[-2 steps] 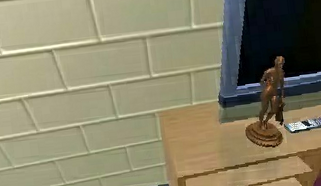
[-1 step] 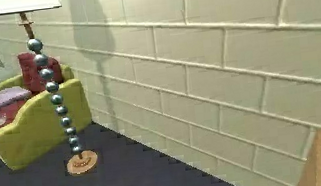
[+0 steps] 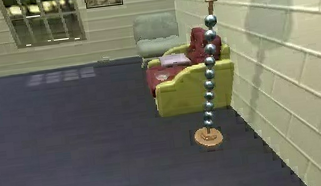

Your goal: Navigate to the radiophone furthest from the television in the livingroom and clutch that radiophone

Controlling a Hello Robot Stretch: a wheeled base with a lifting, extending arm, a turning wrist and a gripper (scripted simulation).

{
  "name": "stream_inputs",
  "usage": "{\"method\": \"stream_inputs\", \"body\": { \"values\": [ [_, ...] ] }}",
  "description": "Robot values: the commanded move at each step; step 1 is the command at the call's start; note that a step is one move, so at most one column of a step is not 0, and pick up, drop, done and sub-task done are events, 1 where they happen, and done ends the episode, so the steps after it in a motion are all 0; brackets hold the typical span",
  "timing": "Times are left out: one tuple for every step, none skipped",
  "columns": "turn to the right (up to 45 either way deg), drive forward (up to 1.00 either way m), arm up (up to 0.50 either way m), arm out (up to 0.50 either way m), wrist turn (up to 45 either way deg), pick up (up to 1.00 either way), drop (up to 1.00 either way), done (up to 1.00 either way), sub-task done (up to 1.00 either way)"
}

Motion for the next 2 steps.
{"method": "stream_inputs", "body": {
  "values": [
    [-12.0, 0.0, 0.0, 0.0, 0.0, 0.0, 0.0, 0.0, 0.0],
    [0.0, 1.0, 0.0, 0.0, 0.0, 0.0, 0.0, 0.0, 0.0]
  ]
}}
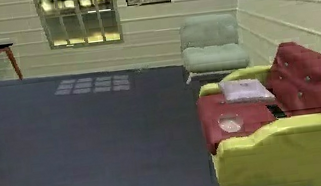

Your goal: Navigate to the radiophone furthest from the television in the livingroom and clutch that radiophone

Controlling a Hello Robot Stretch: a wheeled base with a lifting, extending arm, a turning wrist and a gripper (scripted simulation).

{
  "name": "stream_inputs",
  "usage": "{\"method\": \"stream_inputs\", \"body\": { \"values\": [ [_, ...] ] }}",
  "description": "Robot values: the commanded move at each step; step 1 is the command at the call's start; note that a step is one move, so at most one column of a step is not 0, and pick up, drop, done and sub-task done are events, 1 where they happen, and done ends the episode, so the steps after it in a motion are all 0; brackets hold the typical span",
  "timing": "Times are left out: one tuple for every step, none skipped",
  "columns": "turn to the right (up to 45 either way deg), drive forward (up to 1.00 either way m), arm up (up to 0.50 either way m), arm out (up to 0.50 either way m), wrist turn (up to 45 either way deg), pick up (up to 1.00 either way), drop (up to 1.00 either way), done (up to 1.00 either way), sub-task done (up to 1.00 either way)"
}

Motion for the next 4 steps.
{"method": "stream_inputs", "body": {
  "values": [
    [-15.0, 0.0, 0.0, 0.0, 0.0, 0.0, 0.0, 0.0, 0.0],
    [0.0, 0.1, 0.0, 0.0, 0.0, 0.0, 0.0, 0.0, 0.0],
    [18.0, 0.0, 0.0, 0.0, 0.0, 0.0, 0.0, 0.0, 0.0],
    [0.0, 0.5, 0.0, 0.0, 0.0, 0.0, 0.0, 0.0, 0.0]
  ]
}}
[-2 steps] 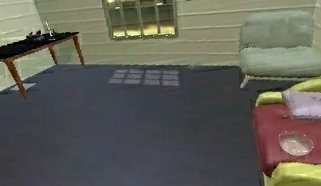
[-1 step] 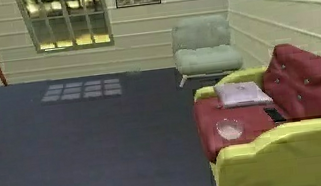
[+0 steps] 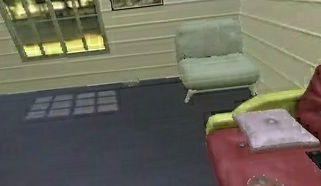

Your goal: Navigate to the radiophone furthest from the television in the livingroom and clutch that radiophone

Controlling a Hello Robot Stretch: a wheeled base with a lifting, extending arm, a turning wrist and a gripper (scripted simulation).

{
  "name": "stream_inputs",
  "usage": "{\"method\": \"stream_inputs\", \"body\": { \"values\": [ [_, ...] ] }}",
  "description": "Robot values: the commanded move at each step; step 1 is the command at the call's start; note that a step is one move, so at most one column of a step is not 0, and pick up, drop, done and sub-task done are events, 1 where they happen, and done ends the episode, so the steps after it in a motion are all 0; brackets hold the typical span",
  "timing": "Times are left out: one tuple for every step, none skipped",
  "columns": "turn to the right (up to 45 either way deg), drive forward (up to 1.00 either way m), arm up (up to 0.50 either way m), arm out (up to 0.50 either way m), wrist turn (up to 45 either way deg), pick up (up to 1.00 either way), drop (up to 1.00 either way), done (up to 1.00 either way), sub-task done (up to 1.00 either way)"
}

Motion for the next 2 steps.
{"method": "stream_inputs", "body": {
  "values": [
    [-45.0, 0.0, 0.0, 0.0, 0.0, 0.0, 0.0, 0.0, 0.0],
    [-12.0, 0.0, 0.0, 0.0, 0.0, 0.0, 0.0, 0.0, 0.0]
  ]
}}
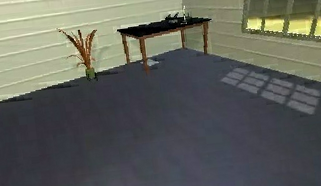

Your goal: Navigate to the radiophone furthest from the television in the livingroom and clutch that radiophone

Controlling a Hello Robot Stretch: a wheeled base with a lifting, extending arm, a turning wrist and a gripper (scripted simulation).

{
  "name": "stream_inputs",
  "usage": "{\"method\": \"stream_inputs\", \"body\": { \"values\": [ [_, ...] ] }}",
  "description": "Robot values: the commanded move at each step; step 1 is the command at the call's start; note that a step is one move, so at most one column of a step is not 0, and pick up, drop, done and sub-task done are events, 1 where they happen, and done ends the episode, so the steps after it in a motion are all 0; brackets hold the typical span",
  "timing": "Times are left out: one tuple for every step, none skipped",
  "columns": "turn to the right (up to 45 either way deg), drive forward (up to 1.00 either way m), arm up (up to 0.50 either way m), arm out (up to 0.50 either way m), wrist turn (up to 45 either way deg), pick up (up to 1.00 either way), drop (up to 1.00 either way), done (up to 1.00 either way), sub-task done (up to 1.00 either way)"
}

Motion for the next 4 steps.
{"method": "stream_inputs", "body": {
  "values": [
    [0.0, 0.35, 0.0, 0.0, 0.0, 0.0, 0.0, 0.0, 0.0],
    [12.0, 0.0, 0.0, 0.0, 0.0, 0.0, 0.0, 0.0, 0.0],
    [0.0, 1.0, 0.0, 0.0, 0.0, 0.0, 0.0, 0.0, 0.0],
    [0.0, 1.0, 0.0, 0.0, 0.0, 0.0, 0.0, 0.0, 0.0]
  ]
}}
